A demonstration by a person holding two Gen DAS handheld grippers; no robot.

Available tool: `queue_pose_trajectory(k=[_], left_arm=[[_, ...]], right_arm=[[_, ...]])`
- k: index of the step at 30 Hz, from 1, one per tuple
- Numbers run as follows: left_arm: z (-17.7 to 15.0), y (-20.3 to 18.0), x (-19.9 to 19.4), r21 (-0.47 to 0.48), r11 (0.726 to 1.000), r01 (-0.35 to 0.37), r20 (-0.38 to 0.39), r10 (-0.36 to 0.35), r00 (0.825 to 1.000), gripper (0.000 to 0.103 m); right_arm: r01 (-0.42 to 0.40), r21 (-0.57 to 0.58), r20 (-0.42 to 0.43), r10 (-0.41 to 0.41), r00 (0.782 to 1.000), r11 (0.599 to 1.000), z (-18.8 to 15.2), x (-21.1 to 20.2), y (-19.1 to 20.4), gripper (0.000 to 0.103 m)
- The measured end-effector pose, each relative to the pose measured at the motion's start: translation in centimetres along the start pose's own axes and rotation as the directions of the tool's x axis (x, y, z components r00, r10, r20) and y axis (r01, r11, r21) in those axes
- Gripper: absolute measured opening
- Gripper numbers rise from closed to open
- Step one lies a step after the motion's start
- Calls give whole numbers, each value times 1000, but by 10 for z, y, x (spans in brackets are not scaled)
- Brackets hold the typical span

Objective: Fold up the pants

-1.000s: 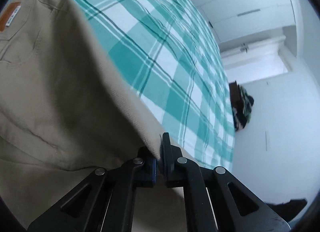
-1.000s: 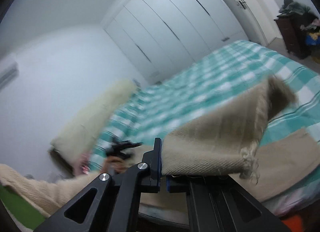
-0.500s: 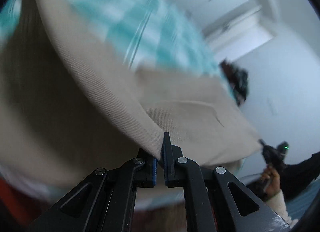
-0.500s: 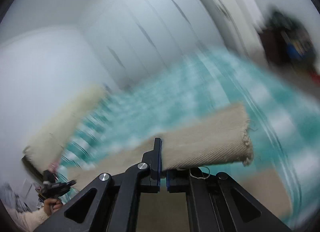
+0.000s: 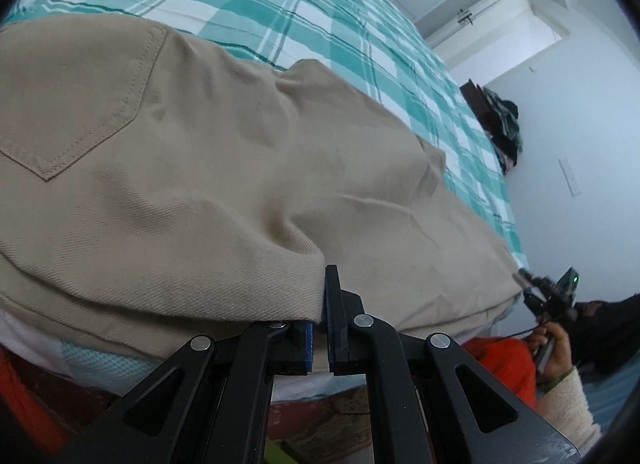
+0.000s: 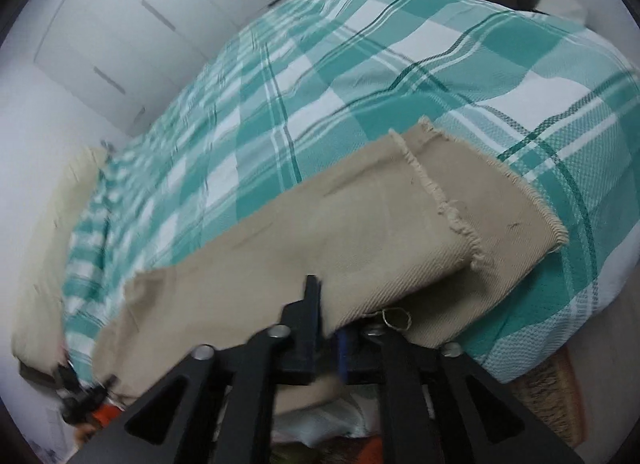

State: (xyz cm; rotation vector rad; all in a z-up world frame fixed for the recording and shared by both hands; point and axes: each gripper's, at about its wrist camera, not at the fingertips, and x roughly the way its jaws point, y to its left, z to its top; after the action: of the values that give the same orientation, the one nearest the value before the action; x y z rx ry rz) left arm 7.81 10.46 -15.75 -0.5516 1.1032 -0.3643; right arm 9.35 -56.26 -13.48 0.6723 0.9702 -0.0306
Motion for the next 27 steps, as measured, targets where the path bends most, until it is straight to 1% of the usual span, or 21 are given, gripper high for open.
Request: queue_pose_trajectory(k=[1,3,4,5,6,7,9,11,12,13,15,16,20,27], left_arm=[[0,0,-1,3,1000,1,1,-1,1000,3],[2,0,-2,2,1000,4,5,-4,1000,3],[2,-1,-3,2,1000,4,7,-4,1000,3],[2,-3,-4,5,1000,8,6,-8,1000,3],[1,-9,-6,22,1000,22,6,-22,1000,3],[0,-16,-8,50,998,26,8,-26,1000,3],[-4,-28,-8,100,995,24,1,-24,1000,3],[-8,-35,5,134,991,-6,-40,12,999,3],[-11,-34,12,141,990,-27,-60,36,998,3],[-13,-31,18,137,990,-39,-80,51,996,3],[-14,-27,21,119,992,-35,-92,46,995,3],[-13,-27,20,122,992,-34,-93,46,995,3],[-14,-29,20,148,988,-46,-91,60,994,4],[-15,-37,23,200,976,-82,-80,100,992,5]], right_arm=[[-10,22,9,9,1000,1000,-1,0,-2,40],[-45,74,38,42,998,996,1,-2,-9,40],[-46,96,48,42,998,994,1,-5,-13,33],[-36,131,59,28,998,991,3,-6,-18,18],[-4,151,61,-5,998,989,5,-7,-21,4],[9,155,62,-19,998,988,7,-8,-21,4],[64,104,107,-75,991,992,11,-18,-15,4],[133,55,153,-140,978,990,14,-27,-11,4],[161,56,145,-168,975,985,16,-25,-15,4],[174,84,124,-184,975,981,17,-21,-22,4],[187,146,65,-198,978,971,17,-10,-35,4],[192,156,56,-203,978,969,17,-8,-38,3],[242,132,61,-251,966,961,16,-8,-32,4],[278,118,92,-289,953,953,14,-16,-29,5]])
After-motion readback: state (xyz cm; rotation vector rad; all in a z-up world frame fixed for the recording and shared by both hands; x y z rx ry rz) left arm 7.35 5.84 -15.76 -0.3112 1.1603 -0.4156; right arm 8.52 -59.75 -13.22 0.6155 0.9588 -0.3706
